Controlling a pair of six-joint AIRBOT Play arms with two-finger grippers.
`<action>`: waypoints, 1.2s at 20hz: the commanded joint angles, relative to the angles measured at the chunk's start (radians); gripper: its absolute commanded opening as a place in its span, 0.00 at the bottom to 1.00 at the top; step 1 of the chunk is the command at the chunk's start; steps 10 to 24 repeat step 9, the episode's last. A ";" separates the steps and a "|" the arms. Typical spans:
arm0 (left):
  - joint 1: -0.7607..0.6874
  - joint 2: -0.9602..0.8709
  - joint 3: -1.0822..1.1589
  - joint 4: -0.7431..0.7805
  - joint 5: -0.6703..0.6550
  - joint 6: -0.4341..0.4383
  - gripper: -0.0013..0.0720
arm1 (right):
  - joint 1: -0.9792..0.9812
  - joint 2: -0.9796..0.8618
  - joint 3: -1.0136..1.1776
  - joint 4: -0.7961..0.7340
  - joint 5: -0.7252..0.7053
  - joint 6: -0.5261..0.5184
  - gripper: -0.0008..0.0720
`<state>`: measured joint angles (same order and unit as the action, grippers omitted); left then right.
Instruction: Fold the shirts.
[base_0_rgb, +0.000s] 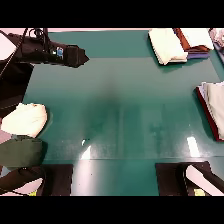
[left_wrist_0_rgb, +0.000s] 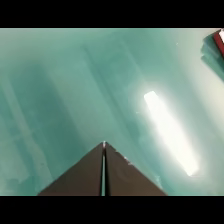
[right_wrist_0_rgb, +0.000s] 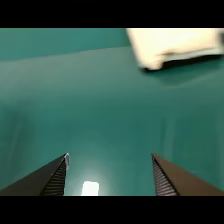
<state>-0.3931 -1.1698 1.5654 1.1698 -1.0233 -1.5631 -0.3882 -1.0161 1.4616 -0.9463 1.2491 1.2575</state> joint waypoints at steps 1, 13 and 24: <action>0.001 0.000 0.001 -0.002 0.032 0.000 0.05 | 0.285 0.004 0.002 -0.032 -0.024 0.001 0.73; 0.001 0.000 0.001 -0.003 0.119 0.000 0.05 | 0.505 0.004 0.002 -0.074 -0.052 0.001 0.04; 0.001 0.000 0.001 -0.003 0.119 0.000 0.05 | 0.505 0.004 0.002 -0.074 -0.052 0.001 0.04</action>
